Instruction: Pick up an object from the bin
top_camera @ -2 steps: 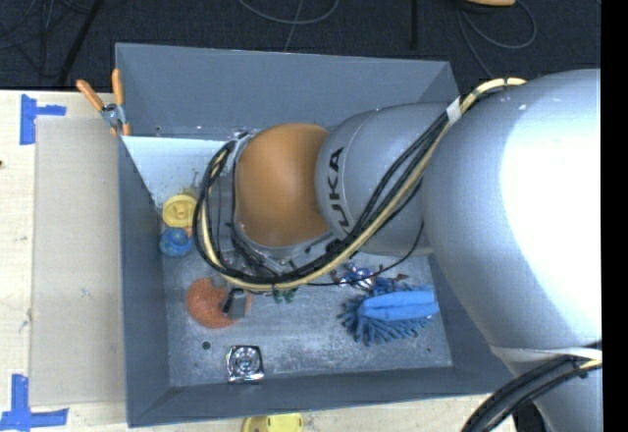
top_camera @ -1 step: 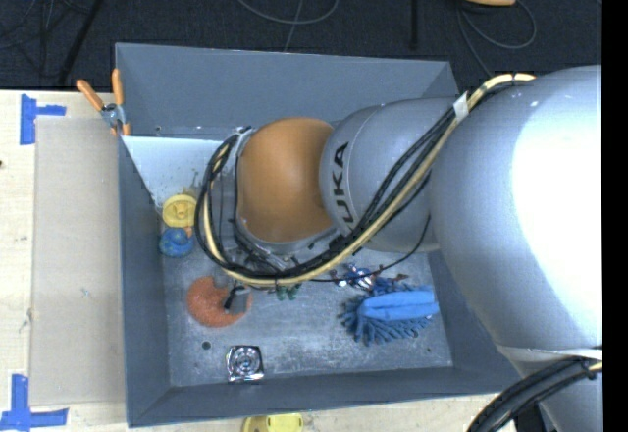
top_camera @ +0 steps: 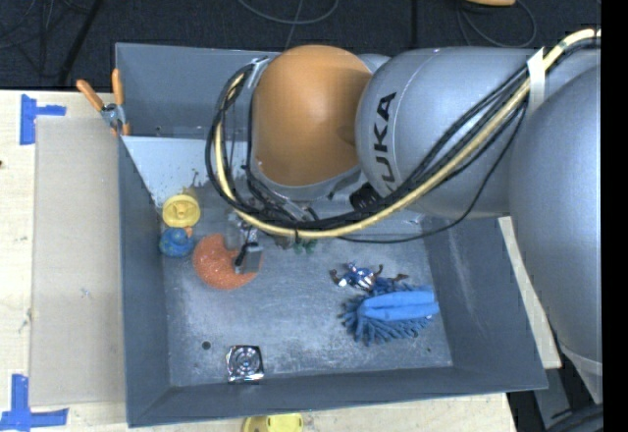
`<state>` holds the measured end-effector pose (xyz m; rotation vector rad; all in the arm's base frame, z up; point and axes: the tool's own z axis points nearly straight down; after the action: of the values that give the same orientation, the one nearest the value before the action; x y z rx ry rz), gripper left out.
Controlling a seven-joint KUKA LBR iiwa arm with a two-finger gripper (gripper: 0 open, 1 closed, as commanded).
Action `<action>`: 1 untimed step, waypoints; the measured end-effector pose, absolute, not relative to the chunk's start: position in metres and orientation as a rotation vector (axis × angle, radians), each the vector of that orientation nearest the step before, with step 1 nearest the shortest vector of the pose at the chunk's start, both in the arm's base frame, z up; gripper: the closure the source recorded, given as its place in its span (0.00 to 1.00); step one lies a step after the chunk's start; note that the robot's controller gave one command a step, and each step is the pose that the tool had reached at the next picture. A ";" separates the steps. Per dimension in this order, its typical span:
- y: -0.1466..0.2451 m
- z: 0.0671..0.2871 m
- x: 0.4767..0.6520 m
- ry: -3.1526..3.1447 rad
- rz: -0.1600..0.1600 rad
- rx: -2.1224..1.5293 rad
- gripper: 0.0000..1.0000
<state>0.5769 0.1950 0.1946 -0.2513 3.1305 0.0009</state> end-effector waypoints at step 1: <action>0.195 0.195 0.577 3.131 0.001 -0.249 1.00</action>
Offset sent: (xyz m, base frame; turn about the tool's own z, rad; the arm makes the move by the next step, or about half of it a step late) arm 0.0388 0.0140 0.0786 0.0013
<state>0.5770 0.1947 0.1946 -0.2487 3.1308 0.0010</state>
